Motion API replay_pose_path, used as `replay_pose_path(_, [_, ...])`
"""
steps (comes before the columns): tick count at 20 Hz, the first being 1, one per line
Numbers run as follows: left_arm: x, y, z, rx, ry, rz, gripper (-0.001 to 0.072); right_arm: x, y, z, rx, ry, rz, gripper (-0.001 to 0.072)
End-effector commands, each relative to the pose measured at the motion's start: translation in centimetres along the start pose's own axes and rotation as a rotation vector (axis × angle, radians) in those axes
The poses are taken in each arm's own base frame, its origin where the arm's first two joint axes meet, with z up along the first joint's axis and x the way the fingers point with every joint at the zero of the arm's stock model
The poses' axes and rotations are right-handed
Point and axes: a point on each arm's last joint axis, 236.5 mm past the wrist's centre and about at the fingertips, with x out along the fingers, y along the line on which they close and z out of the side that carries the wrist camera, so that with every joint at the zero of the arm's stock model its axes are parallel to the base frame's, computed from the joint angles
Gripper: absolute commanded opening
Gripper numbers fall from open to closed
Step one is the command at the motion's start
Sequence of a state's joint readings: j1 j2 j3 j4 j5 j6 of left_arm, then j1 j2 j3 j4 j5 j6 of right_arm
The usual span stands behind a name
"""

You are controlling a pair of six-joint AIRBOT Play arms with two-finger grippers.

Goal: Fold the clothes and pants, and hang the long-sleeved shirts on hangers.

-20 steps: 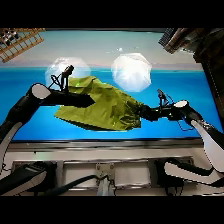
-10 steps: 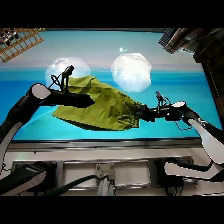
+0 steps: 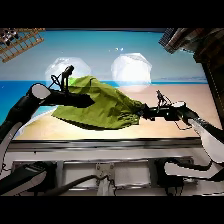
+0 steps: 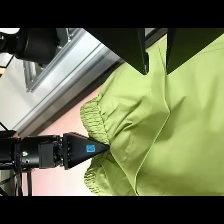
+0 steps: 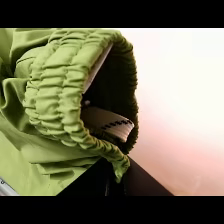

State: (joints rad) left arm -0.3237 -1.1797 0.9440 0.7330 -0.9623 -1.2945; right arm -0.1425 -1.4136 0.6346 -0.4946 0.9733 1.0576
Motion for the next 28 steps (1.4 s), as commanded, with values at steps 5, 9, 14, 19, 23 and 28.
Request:
replay_pose_path(5, [0.3, -0.5, -0.4, 0.017, 0.014, -0.002, 0.0069, -1.2, 0.5, 0.1, 0.044, 0.011, -0.036, 0.0038])
replay_pose_path(9, [2.3, 0.1, -3.5, 0.083, 0.117, 0.097, 0.0056, -3.7, 0.7, 0.4, -0.008, 0.059, -0.152, 0.0038])
replay_pose_path(14, [7.0, -1.4, -4.3, 0.126, 0.137, 0.097, 0.0056, -7.8, 0.9, 2.0, -0.057, 0.091, -0.317, 0.0038])
replay_pose_path(19, [11.5, -4.5, -3.3, 0.196, 0.173, 0.061, 0.0056, -13.4, 2.4, 5.2, -0.130, 0.036, -0.485, 0.0037])
replay_pose_path(23, [15.3, -6.7, -2.8, 0.220, 0.191, 0.037, 0.0056, -16.7, 3.7, 5.7, -0.136, 0.027, -0.554, 0.0038])
replay_pose_path(28, [19.6, -9.3, -4.6, 0.210, 0.191, -0.013, 0.0056, -19.8, 4.6, 5.8, -0.128, 0.016, -0.627, 0.0038])
